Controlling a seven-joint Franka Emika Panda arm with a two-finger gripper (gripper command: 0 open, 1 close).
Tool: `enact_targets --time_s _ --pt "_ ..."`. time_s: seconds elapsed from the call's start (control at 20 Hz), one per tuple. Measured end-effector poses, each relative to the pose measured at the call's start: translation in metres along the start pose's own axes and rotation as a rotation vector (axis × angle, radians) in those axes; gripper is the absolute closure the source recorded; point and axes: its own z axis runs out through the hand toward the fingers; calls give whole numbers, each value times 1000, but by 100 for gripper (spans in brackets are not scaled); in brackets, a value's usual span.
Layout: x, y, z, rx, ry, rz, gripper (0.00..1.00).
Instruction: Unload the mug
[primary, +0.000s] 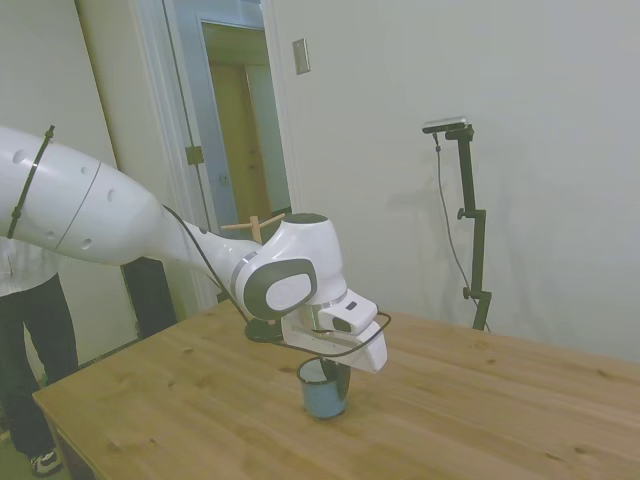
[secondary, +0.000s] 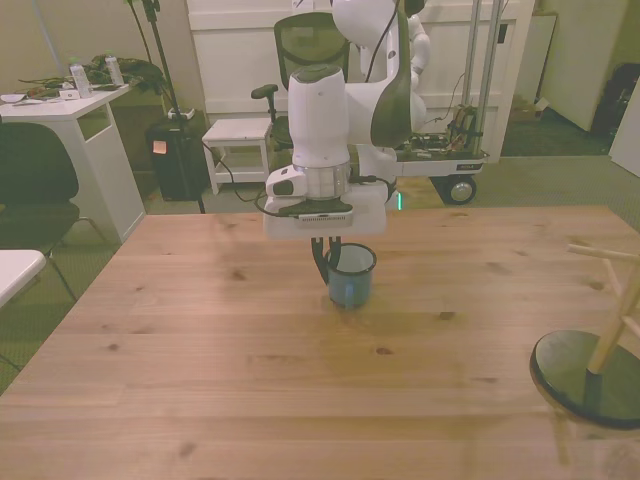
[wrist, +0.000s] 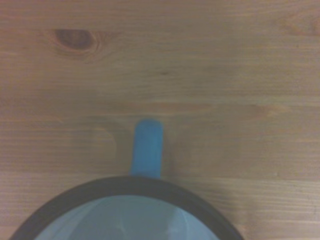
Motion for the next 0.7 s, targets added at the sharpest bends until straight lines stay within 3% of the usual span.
enact_targets --time_s 0.05,0.1,0.7 --pt "0 0 0 0 0 0 100" --pt "0 0 0 0 0 0 0" --pt "0 -2 -3 15 6 7 0"
